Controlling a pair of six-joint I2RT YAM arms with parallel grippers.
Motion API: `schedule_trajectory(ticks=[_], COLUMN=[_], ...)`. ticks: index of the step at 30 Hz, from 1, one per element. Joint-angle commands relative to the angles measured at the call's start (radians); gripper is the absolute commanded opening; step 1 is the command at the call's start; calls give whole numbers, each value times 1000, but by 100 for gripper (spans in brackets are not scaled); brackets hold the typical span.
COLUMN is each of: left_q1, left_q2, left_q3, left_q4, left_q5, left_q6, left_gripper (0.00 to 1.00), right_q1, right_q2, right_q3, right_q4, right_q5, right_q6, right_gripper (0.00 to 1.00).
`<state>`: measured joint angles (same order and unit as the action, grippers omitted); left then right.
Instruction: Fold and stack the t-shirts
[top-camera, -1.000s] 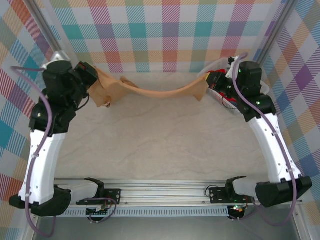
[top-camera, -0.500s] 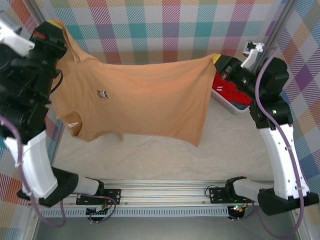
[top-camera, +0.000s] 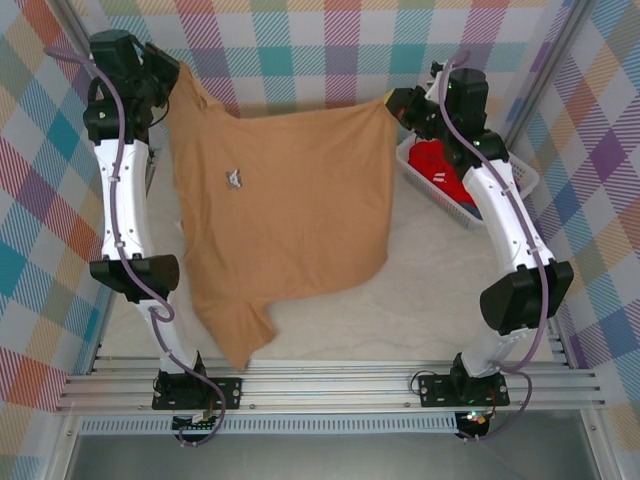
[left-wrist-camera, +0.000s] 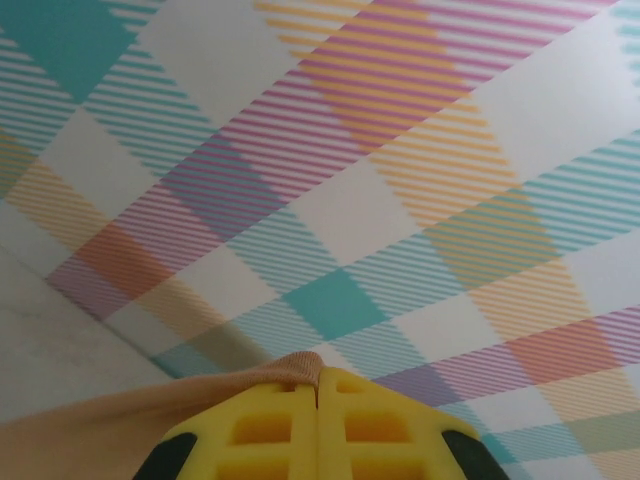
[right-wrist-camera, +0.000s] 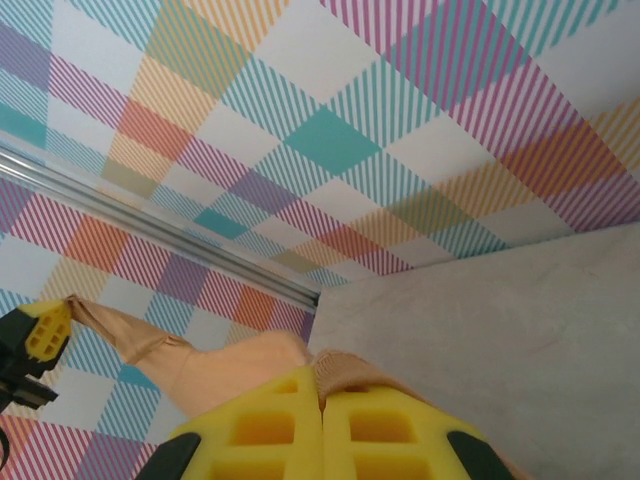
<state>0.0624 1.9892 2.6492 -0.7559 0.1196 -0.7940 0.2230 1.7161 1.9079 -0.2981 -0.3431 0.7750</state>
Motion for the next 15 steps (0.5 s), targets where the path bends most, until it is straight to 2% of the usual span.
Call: schedule_trajectory(ticks=[1, 8, 11, 13, 15], left_q1=[9, 18, 19, 17, 11], left_q2=[-114, -263, -327, -413, -543], left_q3=[156, 150, 115, -9, -264], left_q4=[121, 129, 49, -4, -13], left_q5=[69, 43, 64, 86, 106], left_q6=[-77, -90, -79, -57, -53], left_gripper=[0, 0, 0, 0, 0], right_q1=[-12, -61, -77, -82, -82], right_q2=[-22, -9, -18, -35, -59], right_q3=[113, 203, 186, 133, 55], right_q4=[51, 45, 38, 41, 31], right_q5=[-9, -20, -44, -65, -88], right_q6=[9, 42, 40, 38, 39], right_gripper=[0, 0, 0, 0, 0])
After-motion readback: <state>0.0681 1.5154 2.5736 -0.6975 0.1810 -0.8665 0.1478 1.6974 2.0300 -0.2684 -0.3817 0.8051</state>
